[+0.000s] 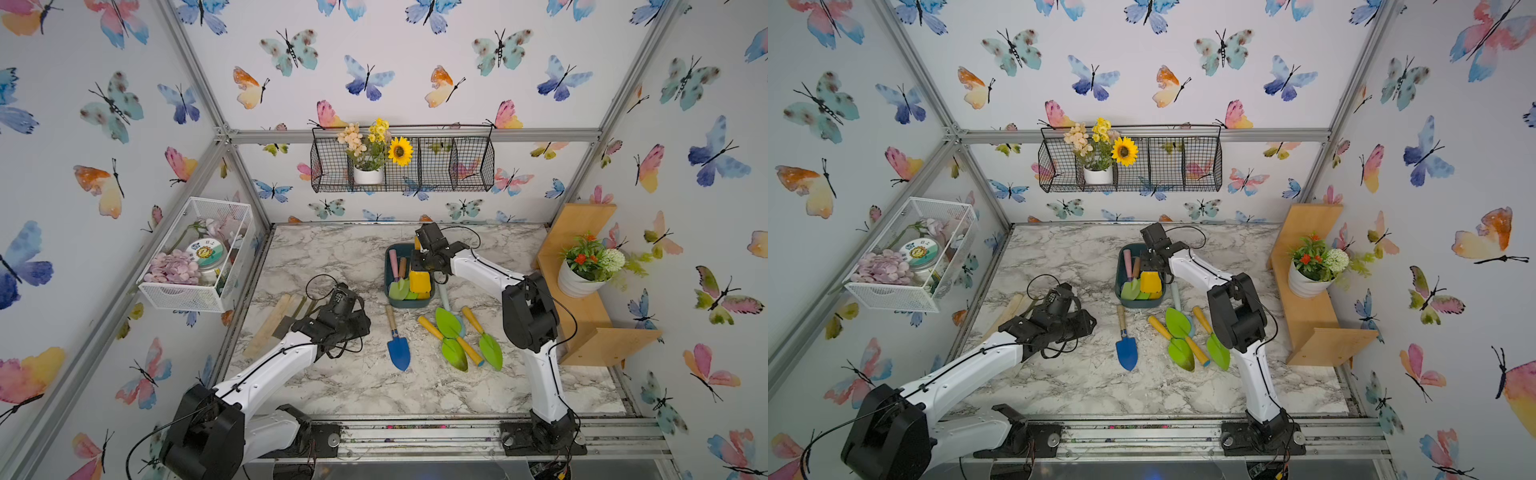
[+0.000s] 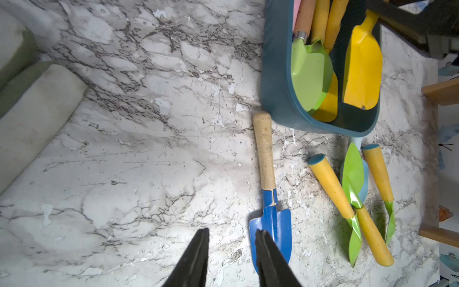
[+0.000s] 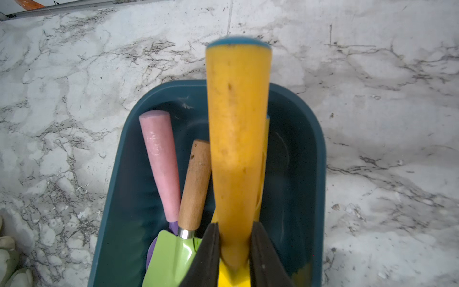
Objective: Put the shovel into the storage box
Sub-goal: Place the shovel in the storage box.
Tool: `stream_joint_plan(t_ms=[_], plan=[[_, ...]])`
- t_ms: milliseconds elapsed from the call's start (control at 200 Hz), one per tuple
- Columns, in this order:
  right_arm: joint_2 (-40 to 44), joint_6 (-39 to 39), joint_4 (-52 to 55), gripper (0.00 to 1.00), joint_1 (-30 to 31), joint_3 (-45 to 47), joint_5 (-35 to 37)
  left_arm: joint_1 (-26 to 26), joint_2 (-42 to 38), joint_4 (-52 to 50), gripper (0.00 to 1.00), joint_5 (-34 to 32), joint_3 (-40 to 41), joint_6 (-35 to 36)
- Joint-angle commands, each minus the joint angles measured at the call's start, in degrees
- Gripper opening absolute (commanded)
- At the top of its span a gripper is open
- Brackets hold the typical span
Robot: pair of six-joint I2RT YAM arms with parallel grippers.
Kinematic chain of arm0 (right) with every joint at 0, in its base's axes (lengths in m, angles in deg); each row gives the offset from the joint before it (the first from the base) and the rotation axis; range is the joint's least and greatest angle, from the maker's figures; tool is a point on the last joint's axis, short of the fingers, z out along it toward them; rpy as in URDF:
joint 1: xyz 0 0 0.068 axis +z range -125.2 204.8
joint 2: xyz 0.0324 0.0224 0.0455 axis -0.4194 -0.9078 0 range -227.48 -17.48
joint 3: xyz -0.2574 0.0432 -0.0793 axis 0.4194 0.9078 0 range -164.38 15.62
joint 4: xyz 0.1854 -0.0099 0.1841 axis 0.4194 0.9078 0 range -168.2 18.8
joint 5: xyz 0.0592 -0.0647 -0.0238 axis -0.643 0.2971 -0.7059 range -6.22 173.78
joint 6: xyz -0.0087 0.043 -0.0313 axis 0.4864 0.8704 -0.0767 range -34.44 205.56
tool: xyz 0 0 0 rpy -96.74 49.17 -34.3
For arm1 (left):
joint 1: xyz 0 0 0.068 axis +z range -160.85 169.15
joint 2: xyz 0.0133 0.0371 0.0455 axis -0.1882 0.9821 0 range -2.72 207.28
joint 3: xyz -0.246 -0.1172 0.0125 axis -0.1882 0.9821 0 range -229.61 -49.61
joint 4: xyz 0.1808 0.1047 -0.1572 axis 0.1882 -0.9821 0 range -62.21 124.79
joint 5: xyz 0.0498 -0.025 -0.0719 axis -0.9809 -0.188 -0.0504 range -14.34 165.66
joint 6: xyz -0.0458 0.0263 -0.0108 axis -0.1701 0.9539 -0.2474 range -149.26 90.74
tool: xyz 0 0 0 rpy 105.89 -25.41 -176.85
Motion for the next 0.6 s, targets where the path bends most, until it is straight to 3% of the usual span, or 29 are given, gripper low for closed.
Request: stream_joint_plan(t_ms=[0, 265, 481, 596], plan=[[-0.22, 1.66, -1.29, 0.22, -0.2, 1.44, 2.15, -0.21, -0.3, -0.08, 0.38, 1.62, 0.69, 0.0], [0.55, 2.66, -0.96, 0.24, -0.2, 3.4, 3.49, -0.25, 0.15, 0.07, 0.38, 1.72, 0.61, 0.1], [1.47, 2.71, -0.61, 0.35, -0.2, 3.42, 4.39, -0.21, 0.49, 0.07, 0.38, 1.76, 0.44, 0.31], [2.29, 2.03, 0.04, 0.36, -0.2, 2.73, 4.48, -0.33, 0.67, 0.16, 0.38, 1.86, 0.1, 0.34]])
